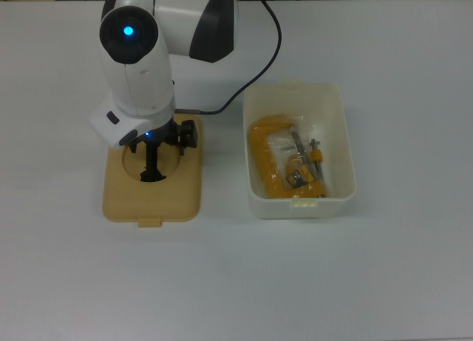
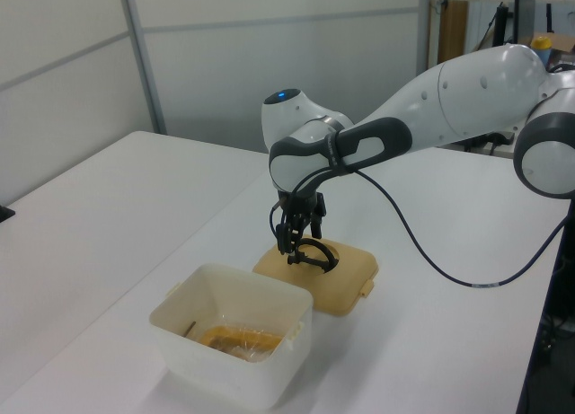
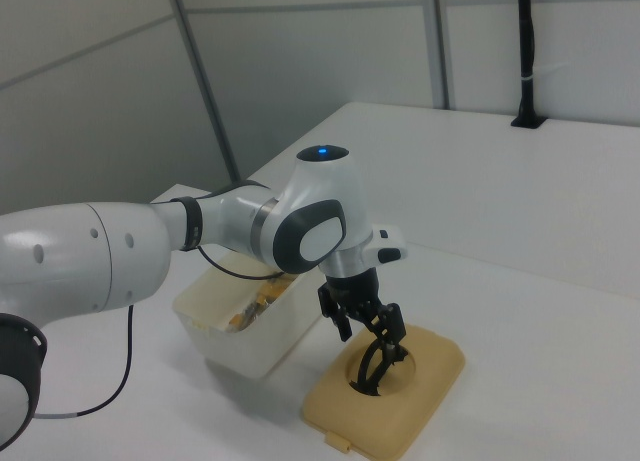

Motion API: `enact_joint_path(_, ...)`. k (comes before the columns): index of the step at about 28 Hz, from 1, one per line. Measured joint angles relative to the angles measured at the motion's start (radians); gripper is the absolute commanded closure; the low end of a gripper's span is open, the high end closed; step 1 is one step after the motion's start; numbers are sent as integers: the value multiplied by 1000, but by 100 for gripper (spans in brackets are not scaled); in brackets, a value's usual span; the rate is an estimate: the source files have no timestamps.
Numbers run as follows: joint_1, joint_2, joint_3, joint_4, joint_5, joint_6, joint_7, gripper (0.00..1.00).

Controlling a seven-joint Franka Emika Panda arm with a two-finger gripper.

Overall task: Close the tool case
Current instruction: 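Close the gripper on the black handle of the tan lid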

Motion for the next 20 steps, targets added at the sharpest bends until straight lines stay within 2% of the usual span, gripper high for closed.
enact_joint_path(1,0,2,0,0,-3,1,0,36)
enact_joint_path(2,0,3,0,-1,-6,2,0,52)
enact_joint_path(6,-1,5,0,-1,-11,2,0,87)
enact_joint_path(8,-2,5,0,-1,-11,2,0,100)
enact_joint_path(20,-5,5,-7,-1,-11,2,0,100)
